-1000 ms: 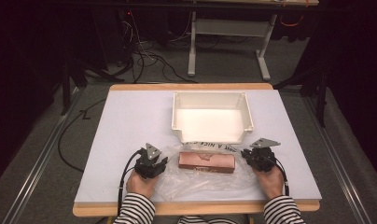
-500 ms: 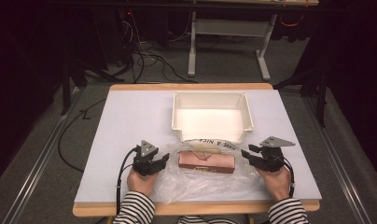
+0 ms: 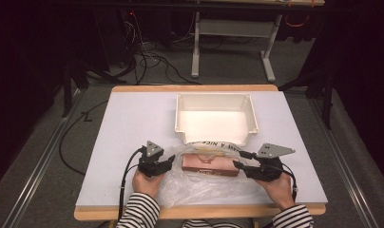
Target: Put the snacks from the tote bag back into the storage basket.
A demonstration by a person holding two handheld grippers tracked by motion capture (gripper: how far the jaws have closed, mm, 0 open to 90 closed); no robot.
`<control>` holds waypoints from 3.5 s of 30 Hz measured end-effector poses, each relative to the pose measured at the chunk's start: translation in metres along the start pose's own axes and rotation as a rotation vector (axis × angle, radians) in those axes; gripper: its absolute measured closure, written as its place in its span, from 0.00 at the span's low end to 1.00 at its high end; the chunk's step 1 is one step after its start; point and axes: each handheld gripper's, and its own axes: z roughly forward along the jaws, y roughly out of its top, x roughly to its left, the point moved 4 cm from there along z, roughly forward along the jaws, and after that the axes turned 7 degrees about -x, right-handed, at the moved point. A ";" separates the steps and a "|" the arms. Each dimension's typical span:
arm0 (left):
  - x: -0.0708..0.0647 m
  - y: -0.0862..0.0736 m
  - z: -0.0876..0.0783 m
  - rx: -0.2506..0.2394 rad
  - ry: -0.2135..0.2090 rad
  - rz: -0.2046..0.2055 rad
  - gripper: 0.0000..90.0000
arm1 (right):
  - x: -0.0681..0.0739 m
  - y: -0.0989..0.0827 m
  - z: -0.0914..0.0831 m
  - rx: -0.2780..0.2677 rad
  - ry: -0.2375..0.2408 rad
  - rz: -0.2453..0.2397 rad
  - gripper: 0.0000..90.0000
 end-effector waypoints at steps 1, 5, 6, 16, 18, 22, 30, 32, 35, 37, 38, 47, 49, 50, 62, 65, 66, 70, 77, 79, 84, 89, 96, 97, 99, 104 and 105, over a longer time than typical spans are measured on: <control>0.001 0.000 0.001 0.000 0.005 -0.003 0.52 | 0.002 0.000 0.003 0.008 0.011 -0.004 0.57; 0.002 -0.003 0.005 0.020 0.019 0.013 0.52 | 0.008 0.000 0.015 0.034 0.038 -0.025 0.51; 0.002 -0.003 0.006 0.022 0.025 0.014 0.52 | 0.010 0.000 0.018 0.042 0.044 -0.026 0.50; 0.001 -0.004 0.009 0.037 0.039 0.030 0.50 | 0.011 0.003 0.041 0.120 0.081 -0.060 0.38; 0.001 -0.005 0.009 0.037 0.042 0.033 0.50 | 0.011 0.002 0.045 0.136 0.088 -0.061 0.36; 0.002 -0.005 0.008 0.037 0.036 0.025 0.49 | 0.011 0.000 0.050 0.166 0.107 -0.075 0.32; 0.001 -0.005 0.009 0.035 0.040 0.030 0.48 | 0.011 -0.002 0.052 0.188 0.148 -0.078 0.35; 0.001 -0.005 0.009 0.035 0.040 0.030 0.48 | 0.012 -0.002 0.052 0.207 0.154 -0.089 0.36; 0.001 -0.005 0.009 0.035 0.039 0.031 0.48 | 0.013 -0.002 0.052 0.231 0.165 -0.120 0.38; 0.001 -0.005 0.009 0.035 0.038 0.030 0.48 | 0.014 -0.003 0.052 0.236 0.158 -0.130 0.38; 0.001 -0.005 0.009 0.035 0.038 0.031 0.48 | 0.014 -0.004 0.053 0.239 0.158 -0.137 0.38; 0.001 -0.005 0.009 0.035 0.035 0.032 0.47 | 0.012 -0.006 0.055 0.245 0.175 -0.140 0.45; 0.001 -0.005 0.009 0.035 0.035 0.033 0.47 | 0.013 -0.006 0.053 0.244 0.178 -0.151 0.47; 0.001 -0.005 0.009 0.036 0.034 0.034 0.47 | 0.013 -0.006 0.053 0.245 0.178 -0.154 0.47; 0.000 -0.005 0.009 0.037 0.034 0.038 0.46 | 0.019 -0.002 0.042 0.235 0.200 -0.157 0.48; 0.000 -0.005 0.009 0.036 0.034 0.036 0.46 | 0.021 0.003 0.037 0.234 0.207 -0.164 0.48; 0.000 -0.005 0.009 0.036 0.034 0.035 0.46 | 0.022 0.005 0.036 0.237 0.207 -0.164 0.48; 0.000 -0.005 0.009 0.038 0.035 0.037 0.46 | 0.022 0.012 0.028 0.232 0.211 -0.165 0.48; 0.000 -0.005 0.009 0.039 0.035 0.038 0.46 | 0.021 0.021 0.016 0.201 0.217 -0.156 0.48; 0.000 -0.005 0.009 0.039 0.034 0.038 0.46 | 0.020 0.023 0.014 0.198 0.219 -0.144 0.48; 0.000 -0.005 0.009 0.039 0.034 0.039 0.46 | 0.017 0.033 0.008 0.179 0.217 -0.141 0.48; 0.000 -0.005 0.009 0.039 0.035 0.040 0.46 | 0.011 0.047 -0.001 0.144 0.204 -0.120 0.48; -0.001 -0.005 0.009 0.041 0.040 0.046 0.46 | -0.004 0.061 -0.006 0.141 0.155 -0.103 0.48; -0.001 -0.005 0.009 0.040 0.040 0.046 0.46 | -0.007 0.063 -0.005 0.141 0.149 -0.100 0.48; -0.001 -0.005 0.009 0.043 0.040 0.049 0.46 | -0.010 0.067 -0.004 0.148 0.136 -0.103 0.48; -0.001 -0.005 0.009 0.044 0.040 0.053 0.46 | -0.020 0.075 0.003 0.157 0.102 -0.109 0.48; -0.001 -0.005 0.010 0.043 0.041 0.054 0.46 | -0.023 0.076 0.004 0.161 0.096 -0.104 0.48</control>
